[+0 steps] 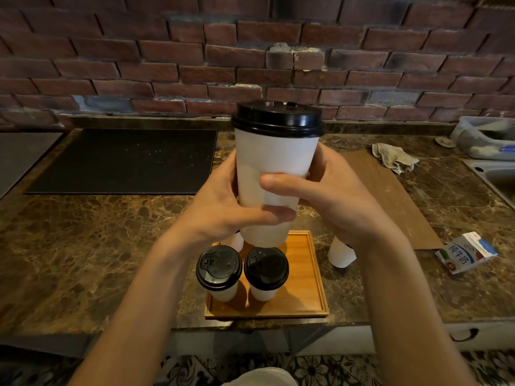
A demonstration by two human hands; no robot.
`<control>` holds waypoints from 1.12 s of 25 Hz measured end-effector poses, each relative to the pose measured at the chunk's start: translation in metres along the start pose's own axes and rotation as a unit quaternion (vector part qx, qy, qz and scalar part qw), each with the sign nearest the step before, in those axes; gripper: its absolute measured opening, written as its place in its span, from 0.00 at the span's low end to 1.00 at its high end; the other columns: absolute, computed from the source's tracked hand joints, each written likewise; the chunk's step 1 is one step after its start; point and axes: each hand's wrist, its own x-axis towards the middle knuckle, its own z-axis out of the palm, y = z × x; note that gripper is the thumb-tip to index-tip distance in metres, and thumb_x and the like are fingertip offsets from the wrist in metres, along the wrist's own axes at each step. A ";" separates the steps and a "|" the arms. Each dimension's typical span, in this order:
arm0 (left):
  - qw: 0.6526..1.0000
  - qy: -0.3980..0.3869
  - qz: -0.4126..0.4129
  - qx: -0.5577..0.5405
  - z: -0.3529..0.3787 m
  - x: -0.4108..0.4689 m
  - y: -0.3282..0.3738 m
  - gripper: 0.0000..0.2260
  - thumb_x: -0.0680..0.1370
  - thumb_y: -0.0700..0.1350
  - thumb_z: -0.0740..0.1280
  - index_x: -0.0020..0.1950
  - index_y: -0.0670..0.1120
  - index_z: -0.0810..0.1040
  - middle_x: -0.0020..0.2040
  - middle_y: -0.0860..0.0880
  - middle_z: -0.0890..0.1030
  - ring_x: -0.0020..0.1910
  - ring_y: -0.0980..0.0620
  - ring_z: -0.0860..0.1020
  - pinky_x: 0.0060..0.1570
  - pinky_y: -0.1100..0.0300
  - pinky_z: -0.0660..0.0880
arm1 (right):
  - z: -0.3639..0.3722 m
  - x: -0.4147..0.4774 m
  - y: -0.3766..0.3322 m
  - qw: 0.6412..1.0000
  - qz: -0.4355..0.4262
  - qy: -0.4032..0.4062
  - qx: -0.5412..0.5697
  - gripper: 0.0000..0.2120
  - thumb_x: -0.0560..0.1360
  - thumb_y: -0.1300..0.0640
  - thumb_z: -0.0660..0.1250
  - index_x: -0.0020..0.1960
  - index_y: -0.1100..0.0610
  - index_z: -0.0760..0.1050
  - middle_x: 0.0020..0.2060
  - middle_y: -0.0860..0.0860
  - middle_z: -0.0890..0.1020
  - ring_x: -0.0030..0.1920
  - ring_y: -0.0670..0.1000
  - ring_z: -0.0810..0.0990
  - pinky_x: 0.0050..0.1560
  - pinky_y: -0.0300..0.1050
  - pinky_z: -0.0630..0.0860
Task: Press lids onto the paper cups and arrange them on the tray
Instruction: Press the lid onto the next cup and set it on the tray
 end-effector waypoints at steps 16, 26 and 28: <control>0.996 0.087 0.021 0.021 0.012 0.007 -0.010 0.40 0.59 0.45 0.78 0.68 0.53 0.64 0.57 0.58 0.78 0.57 0.64 0.77 0.47 0.72 0.75 | 0.021 0.001 0.002 0.985 -0.010 0.145 -0.098 0.34 0.64 0.46 0.79 0.66 0.47 0.68 0.55 0.42 0.77 0.55 0.43 0.77 0.50 0.43 0.80; 0.997 0.056 0.013 0.050 0.002 0.005 -0.004 0.36 0.60 0.46 0.81 0.62 0.61 0.67 0.54 0.65 0.79 0.55 0.64 0.78 0.44 0.73 0.75 | 0.010 0.004 0.005 0.994 -0.033 0.095 -0.047 0.32 0.62 0.47 0.80 0.62 0.42 0.71 0.55 0.41 0.80 0.55 0.41 0.80 0.51 0.43 0.82; 0.998 0.047 0.014 0.045 0.000 0.004 -0.005 0.35 0.61 0.44 0.80 0.62 0.59 0.68 0.54 0.63 0.79 0.55 0.62 0.78 0.43 0.72 0.76 | 0.007 0.004 0.006 0.996 -0.033 0.071 -0.037 0.30 0.62 0.47 0.80 0.60 0.41 0.72 0.54 0.41 0.81 0.55 0.40 0.80 0.50 0.39 0.81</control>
